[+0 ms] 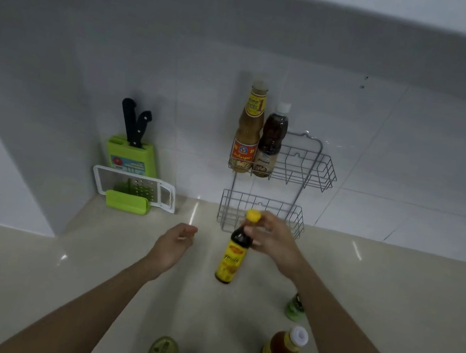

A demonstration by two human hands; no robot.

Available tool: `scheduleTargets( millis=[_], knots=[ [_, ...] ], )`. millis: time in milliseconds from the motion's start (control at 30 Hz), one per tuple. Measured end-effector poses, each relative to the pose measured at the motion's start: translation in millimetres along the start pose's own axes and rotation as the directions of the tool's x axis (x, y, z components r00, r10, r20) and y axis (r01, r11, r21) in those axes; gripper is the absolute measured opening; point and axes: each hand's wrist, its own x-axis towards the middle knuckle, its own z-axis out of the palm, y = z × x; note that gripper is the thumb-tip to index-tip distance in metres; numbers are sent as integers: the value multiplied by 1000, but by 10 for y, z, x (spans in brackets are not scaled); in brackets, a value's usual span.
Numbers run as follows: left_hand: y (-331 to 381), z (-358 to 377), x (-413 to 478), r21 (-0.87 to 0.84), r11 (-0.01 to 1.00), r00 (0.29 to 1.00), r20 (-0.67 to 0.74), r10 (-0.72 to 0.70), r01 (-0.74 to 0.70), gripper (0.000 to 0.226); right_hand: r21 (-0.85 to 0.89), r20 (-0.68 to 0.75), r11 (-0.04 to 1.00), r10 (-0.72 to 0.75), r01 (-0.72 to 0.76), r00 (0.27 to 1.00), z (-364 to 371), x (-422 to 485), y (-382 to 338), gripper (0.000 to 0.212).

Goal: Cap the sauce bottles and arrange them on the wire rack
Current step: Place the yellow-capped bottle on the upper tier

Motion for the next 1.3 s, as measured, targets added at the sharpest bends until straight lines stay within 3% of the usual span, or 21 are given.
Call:
scheduleTargets(
  millis=[167, 300, 400, 700, 967, 1200, 1300],
  knots=[
    [889, 2, 323, -57, 981, 982, -22, 186, -187, 43, 65, -212, 945, -300, 320, 930, -443, 120, -963, 24],
    [1554, -17, 535, -64, 960, 962, -18, 272, -273, 63, -119, -375, 856, -508, 503, 776, -727, 303, -1493, 27],
    [1845, -12, 692, -49, 964, 965, -6, 262, -262, 74, -284, -423, 813, -583, 509, 694, -819, 523, -1610, 28],
    [1917, 141, 784, -111, 955, 956, 68, 285, -276, 72, -365, -303, 870, -447, 331, 842, -810, 971, -1469, 26],
    [1856, 162, 765, -135, 946, 952, 43, 303, -295, 77, -295, -286, 911, -373, 289, 883, -799, 1012, -1339, 25],
    [1875, 165, 748, -111, 949, 952, 53, 301, -294, 78, -369, -222, 895, -346, 250, 911, -765, 965, -1043, 55],
    [1847, 159, 769, -99, 952, 954, 48, 296, -291, 78, -367, -227, 896, -347, 250, 910, -724, 988, -1035, 57]
  ],
)
